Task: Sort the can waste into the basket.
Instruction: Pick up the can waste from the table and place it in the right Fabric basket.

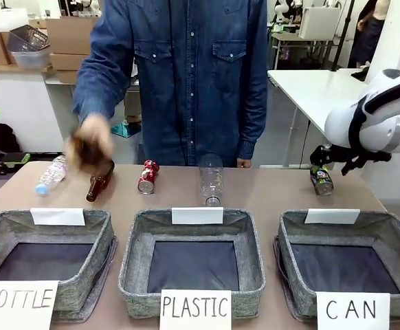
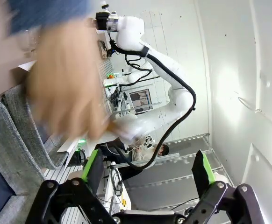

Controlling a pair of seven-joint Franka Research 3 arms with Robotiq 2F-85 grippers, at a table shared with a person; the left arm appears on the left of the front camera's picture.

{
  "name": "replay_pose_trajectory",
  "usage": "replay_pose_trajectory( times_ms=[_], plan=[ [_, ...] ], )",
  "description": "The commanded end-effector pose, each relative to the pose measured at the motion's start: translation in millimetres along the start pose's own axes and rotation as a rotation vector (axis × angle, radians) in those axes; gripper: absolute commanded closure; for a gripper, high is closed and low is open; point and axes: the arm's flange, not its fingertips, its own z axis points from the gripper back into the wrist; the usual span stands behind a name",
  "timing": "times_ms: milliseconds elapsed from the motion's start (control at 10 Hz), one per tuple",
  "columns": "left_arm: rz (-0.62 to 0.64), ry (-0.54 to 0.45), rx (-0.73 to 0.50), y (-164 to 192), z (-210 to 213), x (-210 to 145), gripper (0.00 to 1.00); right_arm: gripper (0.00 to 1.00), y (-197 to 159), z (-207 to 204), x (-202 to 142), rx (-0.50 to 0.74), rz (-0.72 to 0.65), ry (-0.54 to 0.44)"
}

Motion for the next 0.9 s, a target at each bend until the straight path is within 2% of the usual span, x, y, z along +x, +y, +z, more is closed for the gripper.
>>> replay_pose_trajectory(
  times_ms=[0, 500, 600, 700, 800],
  plan=[
    [-0.024, -0.009, -0.022, -1.9, -2.5, -0.7, 0.00, 0.00, -3.3, -20.9, 12.8, 0.061, -0.032, 0.040],
    [-0.024, -0.009, -0.022, -1.9, -2.5, -0.7, 0.00, 0.00, -3.9, -28.5, 9.0, 0.020, -0.057, 0.095],
    [-0.024, -0.009, -0.022, -1.9, -2.5, -0.7, 0.00, 0.49, -1.8, -28.6, 8.5, -0.002, -0.051, 0.081],
    [-0.024, -0.009, -0.022, -1.9, -2.5, -0.7, 0.00, 0.60, -0.3, -28.6, 8.4, -0.002, -0.054, 0.079],
    [-0.024, -0.009, -0.022, -1.9, -2.5, -0.7, 0.00, 1.00, -0.3, -28.9, 8.4, -0.004, -0.058, 0.077]
  ],
)
